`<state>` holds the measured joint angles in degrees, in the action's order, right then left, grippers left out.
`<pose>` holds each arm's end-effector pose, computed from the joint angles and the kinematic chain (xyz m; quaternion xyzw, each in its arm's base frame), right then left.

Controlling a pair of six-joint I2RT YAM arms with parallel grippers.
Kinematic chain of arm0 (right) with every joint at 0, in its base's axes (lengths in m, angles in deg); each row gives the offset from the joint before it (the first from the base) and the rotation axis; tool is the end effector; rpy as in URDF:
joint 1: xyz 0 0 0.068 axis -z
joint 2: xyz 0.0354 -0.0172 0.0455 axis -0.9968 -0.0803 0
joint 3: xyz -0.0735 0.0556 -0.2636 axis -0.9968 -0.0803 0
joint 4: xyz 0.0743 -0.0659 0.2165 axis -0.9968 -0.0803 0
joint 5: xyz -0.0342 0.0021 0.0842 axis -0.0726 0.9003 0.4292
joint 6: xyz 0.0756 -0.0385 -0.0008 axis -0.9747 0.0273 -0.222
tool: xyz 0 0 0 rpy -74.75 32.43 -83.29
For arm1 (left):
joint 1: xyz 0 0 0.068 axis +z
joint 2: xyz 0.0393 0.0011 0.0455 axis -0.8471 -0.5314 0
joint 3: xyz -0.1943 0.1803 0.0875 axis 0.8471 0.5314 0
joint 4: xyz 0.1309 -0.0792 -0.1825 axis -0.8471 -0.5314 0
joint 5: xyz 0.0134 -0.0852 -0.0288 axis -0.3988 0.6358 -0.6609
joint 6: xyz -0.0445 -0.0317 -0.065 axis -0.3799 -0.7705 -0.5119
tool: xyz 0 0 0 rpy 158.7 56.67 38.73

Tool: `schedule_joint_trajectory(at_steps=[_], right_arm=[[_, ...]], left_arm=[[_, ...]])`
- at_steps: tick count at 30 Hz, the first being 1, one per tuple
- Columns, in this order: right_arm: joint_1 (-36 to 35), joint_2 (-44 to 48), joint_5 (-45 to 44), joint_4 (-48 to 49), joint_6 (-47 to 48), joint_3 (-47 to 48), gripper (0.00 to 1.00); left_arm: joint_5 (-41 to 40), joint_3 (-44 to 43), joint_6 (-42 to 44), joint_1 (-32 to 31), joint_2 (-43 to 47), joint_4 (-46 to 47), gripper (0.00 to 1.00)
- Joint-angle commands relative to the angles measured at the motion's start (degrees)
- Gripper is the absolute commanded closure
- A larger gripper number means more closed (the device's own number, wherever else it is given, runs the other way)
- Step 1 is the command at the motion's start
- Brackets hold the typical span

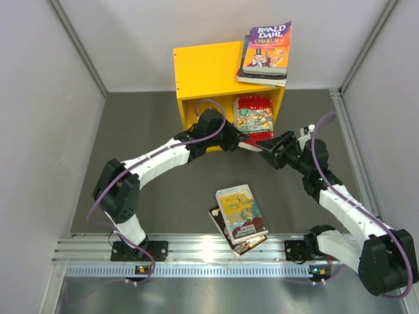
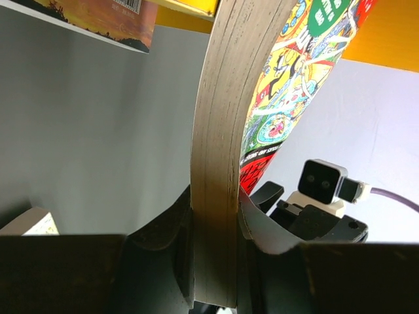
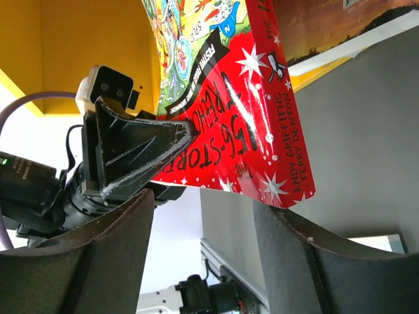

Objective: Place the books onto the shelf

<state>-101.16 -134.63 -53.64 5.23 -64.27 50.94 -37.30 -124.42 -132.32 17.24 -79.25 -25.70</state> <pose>0.2209 0.0915 0.2606 0.2567 0.7384 0.5269 0.3335 0.3049 -0.2785 0.2776 -0.2430 0.8253 -0.4731 0.1899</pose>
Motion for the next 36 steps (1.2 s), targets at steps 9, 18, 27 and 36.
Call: schedule_joint_trajectory(at_steps=[9, 18, 27, 36], right_arm=[[-1.72, 1.93, -3.85, -0.38, 0.51, 4.41, 0.39], [-2.07, 0.61, -5.69, -7.49, 1.21, 7.4, 0.4], [-3.39, 2.71, -9.56, -9.43, -0.54, 4.94, 0.37], [-3.39, -1.76, -12.11, -4.07, -0.81, 7.49, 0.37]], left_arm=[[-1.26, 0.69, -7.65, 0.41, -0.49, 5.03, 1.0], [-0.55, 0.78, -10.03, 0.94, -0.22, 8.11, 1.0], [0.76, 0.69, -10.21, 1.82, -0.57, 9.25, 1.0], [2.96, 1.22, -10.56, 1.9, -1.28, 10.74, 1.0]])
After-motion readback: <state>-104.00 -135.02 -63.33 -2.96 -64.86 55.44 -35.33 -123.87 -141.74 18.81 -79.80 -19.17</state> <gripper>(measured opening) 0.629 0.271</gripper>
